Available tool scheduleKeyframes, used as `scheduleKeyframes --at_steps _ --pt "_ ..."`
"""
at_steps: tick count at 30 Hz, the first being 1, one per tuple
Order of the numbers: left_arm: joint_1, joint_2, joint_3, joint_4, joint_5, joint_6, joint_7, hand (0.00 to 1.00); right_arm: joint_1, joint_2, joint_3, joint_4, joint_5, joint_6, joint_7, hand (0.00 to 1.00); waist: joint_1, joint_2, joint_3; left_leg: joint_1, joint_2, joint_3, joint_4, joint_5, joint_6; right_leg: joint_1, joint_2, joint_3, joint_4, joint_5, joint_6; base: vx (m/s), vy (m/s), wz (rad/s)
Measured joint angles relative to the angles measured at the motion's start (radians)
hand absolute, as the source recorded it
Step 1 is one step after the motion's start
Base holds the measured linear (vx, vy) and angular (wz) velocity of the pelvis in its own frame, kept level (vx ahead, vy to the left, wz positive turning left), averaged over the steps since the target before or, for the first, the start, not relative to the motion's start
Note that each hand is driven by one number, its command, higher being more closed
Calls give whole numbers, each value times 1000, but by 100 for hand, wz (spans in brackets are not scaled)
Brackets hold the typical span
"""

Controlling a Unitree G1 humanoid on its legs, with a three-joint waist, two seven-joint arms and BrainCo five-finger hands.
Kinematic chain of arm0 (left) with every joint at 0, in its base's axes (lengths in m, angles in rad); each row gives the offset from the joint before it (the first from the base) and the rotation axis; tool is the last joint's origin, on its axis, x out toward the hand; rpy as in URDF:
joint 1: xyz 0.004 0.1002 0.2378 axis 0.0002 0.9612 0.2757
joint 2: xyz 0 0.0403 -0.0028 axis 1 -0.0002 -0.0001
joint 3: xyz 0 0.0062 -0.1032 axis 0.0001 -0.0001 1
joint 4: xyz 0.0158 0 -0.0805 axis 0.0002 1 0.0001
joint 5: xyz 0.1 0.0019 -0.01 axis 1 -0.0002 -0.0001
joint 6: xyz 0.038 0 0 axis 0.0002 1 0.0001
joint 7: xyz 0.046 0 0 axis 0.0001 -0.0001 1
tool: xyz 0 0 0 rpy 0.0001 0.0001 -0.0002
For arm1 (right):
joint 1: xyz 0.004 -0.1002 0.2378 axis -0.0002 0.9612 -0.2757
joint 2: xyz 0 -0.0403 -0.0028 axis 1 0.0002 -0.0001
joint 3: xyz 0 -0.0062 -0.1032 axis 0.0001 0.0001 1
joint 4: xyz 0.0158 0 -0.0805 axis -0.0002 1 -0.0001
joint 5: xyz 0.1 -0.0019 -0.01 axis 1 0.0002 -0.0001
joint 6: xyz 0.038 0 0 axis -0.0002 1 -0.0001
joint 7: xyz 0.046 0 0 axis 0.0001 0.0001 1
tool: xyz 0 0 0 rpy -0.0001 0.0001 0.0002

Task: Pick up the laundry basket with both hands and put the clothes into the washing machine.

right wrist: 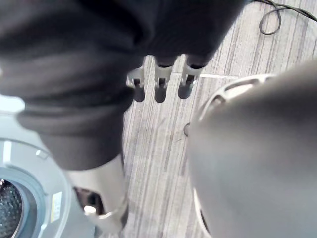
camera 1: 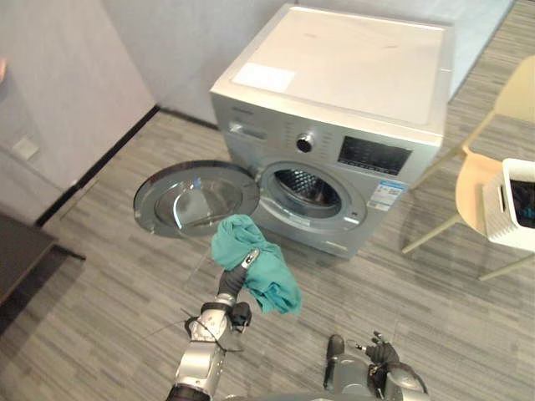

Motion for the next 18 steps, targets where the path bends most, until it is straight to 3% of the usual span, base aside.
scheduleKeyframes --at_steps 2,6,7,9,11,12,13,14,16,18 --pt "-35 -22 -4 13 -9 2 0 100 0 -10 -12 2 0 2 0 0 0 9 -2 24 -30 5 -56 18 -19 4 -17 -33 4 -2 3 13 83 0" --pt "-45 -33 3 19 -85 3 24 100 2 -10 -10 1 -1 2 -1 0 1 -14 6 -9 -34 -19 -3 29 -22 -11 -50 -82 38 -37 20 -15 1 10" --pt "-45 -33 8 19 -102 3 36 100 2 -10 -7 1 -2 2 -3 0 1 -15 6 -19 -17 -19 34 29 -22 -5 -48 -91 38 -50 20 39 -80 -5" --pt "-44 -32 8 19 -141 2 66 100 2 -12 28 5 -4 2 -7 0 5 -12 8 -53 74 -23 204 30 -19 33 -2 -90 14 -66 10 101 -184 -29" --pt "-45 -32 -2 19 -171 2 81 100 7 -12 104 3 -3 1 -11 0 4 -11 10 -101 189 -71 422 84 103 97 67 -83 -20 -81 -15 180 -224 -54" --pt "-48 -32 -27 19 -182 0 92 100 10 -13 146 2 -1 0 -15 0 6 -21 17 -145 240 -120 546 165 196 136 85 -66 -40 -89 -28 143 -128 -46" --pt "-48 -30 -45 19 -189 -1 94 100 10 -18 163 1 1 0 -18 0 8 -29 23 -174 261 -144 607 186 203 149 92 -54 -50 -93 -34 205 -90 -48" --pt "-59 -31 -106 19 -208 -2 106 100 7 -24 188 1 5 -1 -25 0 14 -28 26 -249 276 -182 713 78 179 168 101 -33 -70 -96 -39 175 -45 -33" --pt "-93 -32 -210 19 -241 1 111 100 -11 -29 220 9 8 1 -27 0 21 -41 49 -328 229 -219 734 3 153 185 84 -14 -74 -96 -39 189 -15 -26" --pt "-147 -39 -285 17 -265 1 111 100 -54 -37 263 48 9 1 -33 0 27 -56 89 -397 156 -244 654 -13 131 188 54 -4 -52 -96 -38 107 110 -19"
